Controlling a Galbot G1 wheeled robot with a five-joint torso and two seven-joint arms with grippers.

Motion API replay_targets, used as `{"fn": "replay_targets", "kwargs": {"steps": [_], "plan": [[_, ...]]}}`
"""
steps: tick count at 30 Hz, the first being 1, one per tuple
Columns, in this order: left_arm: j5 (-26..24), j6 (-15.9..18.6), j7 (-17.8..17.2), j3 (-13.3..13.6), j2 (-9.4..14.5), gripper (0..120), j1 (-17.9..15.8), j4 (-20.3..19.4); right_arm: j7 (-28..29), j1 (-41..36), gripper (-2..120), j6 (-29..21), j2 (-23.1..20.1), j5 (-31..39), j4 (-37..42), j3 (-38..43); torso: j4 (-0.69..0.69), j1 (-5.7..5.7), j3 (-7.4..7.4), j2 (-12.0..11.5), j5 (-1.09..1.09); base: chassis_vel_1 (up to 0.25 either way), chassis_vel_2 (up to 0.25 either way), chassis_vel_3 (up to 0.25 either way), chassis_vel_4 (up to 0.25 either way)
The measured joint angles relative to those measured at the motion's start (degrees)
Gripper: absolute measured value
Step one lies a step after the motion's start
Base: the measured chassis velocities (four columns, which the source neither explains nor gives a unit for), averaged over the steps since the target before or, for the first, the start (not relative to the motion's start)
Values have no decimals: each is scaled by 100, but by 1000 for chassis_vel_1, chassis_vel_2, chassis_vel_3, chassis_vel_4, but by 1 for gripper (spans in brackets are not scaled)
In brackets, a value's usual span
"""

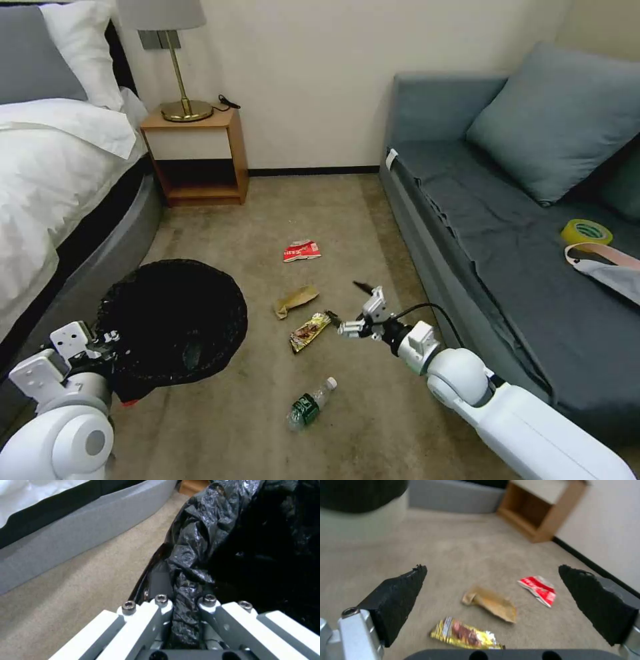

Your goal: Pick up the trash bin, then pick up the garbage on the floor and place it into the trash bin.

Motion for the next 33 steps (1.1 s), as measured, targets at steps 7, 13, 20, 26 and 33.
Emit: {"fn": "replay_targets", "kwargs": {"steps": [7, 13, 20, 26, 33], "plan": [[13, -5, 10, -45, -17, 3, 22, -4, -1347, 597, 100, 420, -6, -524, -594, -299, 0, 0, 0, 0, 0, 0, 0, 0, 0], [3, -7, 24, -160, -35, 3, 50, -86, -2396, 1471, 100, 871, 130, -918, -1520, -1194, 0, 0, 0, 0, -1, 0, 0, 0, 0], [-8, -6, 25, -228, -57, 3, 67, -143, -2530, 1990, 100, 1036, 225, -960, -2000, -2167, 1, 0, 0, 0, -1, 0, 0, 0, 0], [-33, -35, 41, -349, -129, 3, 105, -165, -2507, 2959, 100, 1220, 642, -1222, -2881, -3644, 0, 0, 0, 0, -2, 0, 0, 0, 0], [-46, -58, 56, -421, -162, 3, 160, -191, -2499, 3067, 100, 1276, 968, -1291, -3280, -4051, -1, 0, 0, 0, 0, 0, 0, 0, 0]]}}
